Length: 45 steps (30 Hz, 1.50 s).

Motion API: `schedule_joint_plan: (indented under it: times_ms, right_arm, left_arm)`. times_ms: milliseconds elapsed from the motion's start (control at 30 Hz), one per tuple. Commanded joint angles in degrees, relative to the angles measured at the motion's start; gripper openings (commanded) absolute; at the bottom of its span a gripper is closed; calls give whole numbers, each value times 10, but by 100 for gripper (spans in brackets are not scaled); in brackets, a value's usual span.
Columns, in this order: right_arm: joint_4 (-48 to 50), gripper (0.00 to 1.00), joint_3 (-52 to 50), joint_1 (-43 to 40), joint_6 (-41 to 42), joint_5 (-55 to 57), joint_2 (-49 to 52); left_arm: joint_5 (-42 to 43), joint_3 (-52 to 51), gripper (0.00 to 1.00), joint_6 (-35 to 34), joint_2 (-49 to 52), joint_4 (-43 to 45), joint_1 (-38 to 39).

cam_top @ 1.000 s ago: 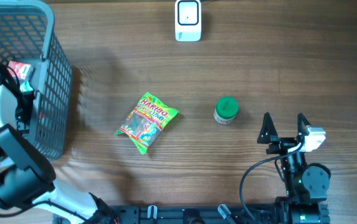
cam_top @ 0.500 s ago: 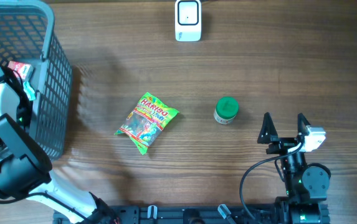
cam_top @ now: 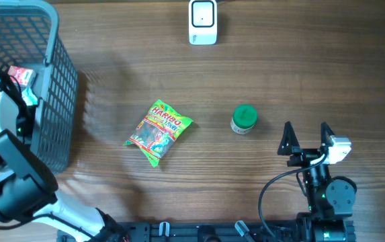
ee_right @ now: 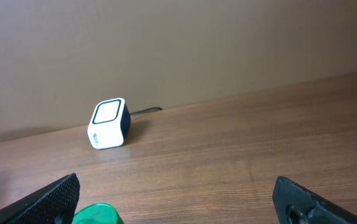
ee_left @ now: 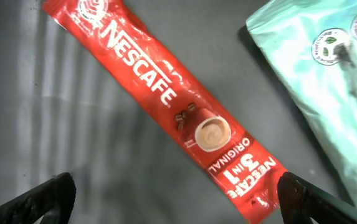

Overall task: Scan the item barcode
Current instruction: 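Reach the left gripper into the basket and grasp the red Nescafe stick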

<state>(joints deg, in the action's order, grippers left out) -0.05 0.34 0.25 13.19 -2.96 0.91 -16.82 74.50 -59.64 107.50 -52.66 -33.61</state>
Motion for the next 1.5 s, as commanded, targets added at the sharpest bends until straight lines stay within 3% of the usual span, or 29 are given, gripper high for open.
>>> schedule_joint_plan:
  times_ms: [0,500,800,833,867,933,967,1200,1267,1467]
  right_arm:
    - [1,100,0,2,5,3,-3]
    - [1,100,0,2,5,3,-3]
    - [1,100,0,2,5,3,-3]
    - [1,100,0,2,5,3,-3]
    - [1,100,0,2,5,3,-3]
    - [1,100,0,2,5,3,-3]
    - [1,100,0,2,5,3,-3]
    - [1,100,0,2,5,3,-3]
    - [1,100,0,2,5,3,-3]
    - [1,100,0,2,5,3,-3]
  left_arm:
    - [3,-7,100,9,-16,-3,-3]
    - [2,-8,100,-28,-16,-2,-96]
    - [17,-93,98,-23,18,94,-100]
    - [19,-100,89,-23,21,98,-100]
    - [20,-105,73,-23,23,99,-100]
    - [20,-106,23,-23,23,99,-100]
    - [21,-106,4,-23,23,99,-100]
    - [122,-75,4,55,7,91,-100]
    - [158,-38,4,70,-14,66,-100]
    - [164,144,4,70,-119,-37,-100]
